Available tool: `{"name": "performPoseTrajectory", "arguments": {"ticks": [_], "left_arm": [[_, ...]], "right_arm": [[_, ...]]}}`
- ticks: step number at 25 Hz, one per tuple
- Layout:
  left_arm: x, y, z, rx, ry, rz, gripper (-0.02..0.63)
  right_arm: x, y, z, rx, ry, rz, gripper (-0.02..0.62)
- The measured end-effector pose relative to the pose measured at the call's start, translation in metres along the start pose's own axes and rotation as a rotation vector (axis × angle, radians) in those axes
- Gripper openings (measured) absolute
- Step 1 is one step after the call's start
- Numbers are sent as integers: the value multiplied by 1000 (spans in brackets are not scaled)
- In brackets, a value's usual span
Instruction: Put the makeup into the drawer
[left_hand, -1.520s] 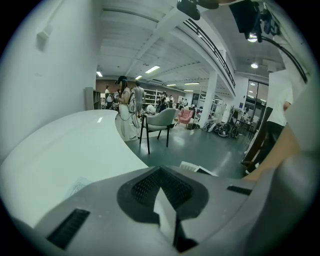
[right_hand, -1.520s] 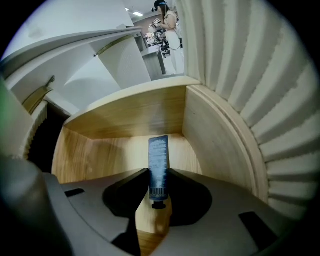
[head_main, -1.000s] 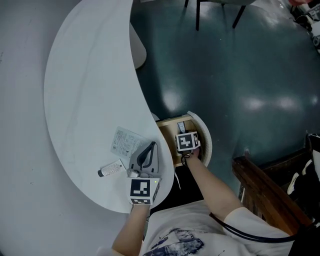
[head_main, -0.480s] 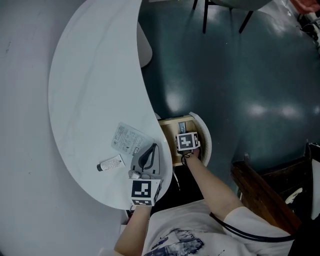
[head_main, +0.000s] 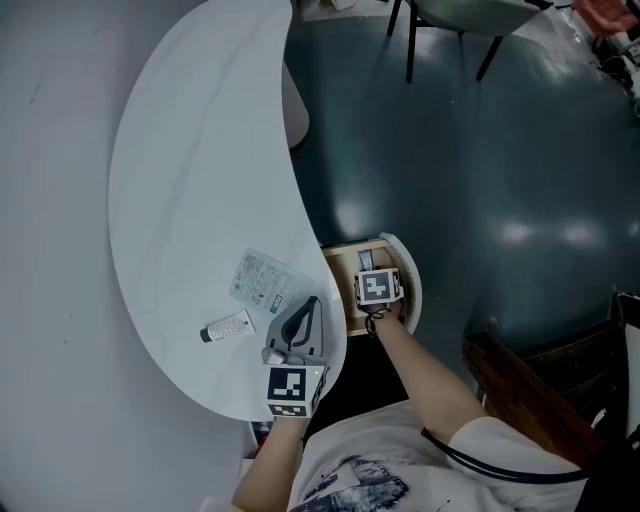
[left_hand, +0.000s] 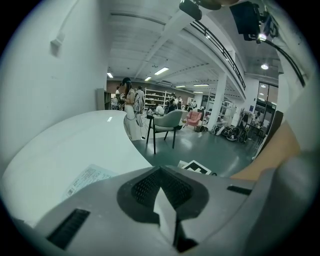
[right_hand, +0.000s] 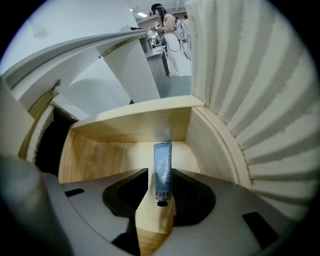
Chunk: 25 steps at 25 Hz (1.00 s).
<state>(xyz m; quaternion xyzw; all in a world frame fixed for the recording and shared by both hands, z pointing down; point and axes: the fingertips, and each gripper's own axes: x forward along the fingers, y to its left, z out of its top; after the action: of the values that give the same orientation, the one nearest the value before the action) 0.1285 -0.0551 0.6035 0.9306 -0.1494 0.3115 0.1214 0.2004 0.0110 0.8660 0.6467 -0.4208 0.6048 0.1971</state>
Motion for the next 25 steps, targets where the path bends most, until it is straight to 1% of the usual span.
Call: {"name": "performPoseTrajectory", "arguments": {"ticks": [7,16,22,25], "left_arm": [[-17,3,9,31,-45,-21,46],[-70,9,15,63,-110,-23,48],[-115,9,18,98,-159,-35,47],[-139,12,17,117,-186,-31,46]], "right_arm": [[-33,9,8,33,-89,20,133],[-98,13,-4,48,-203,-2,133],[-152,30,-20,19,-312,-32,133],[-176,45,-28,-20,-363,-40,133]]}}
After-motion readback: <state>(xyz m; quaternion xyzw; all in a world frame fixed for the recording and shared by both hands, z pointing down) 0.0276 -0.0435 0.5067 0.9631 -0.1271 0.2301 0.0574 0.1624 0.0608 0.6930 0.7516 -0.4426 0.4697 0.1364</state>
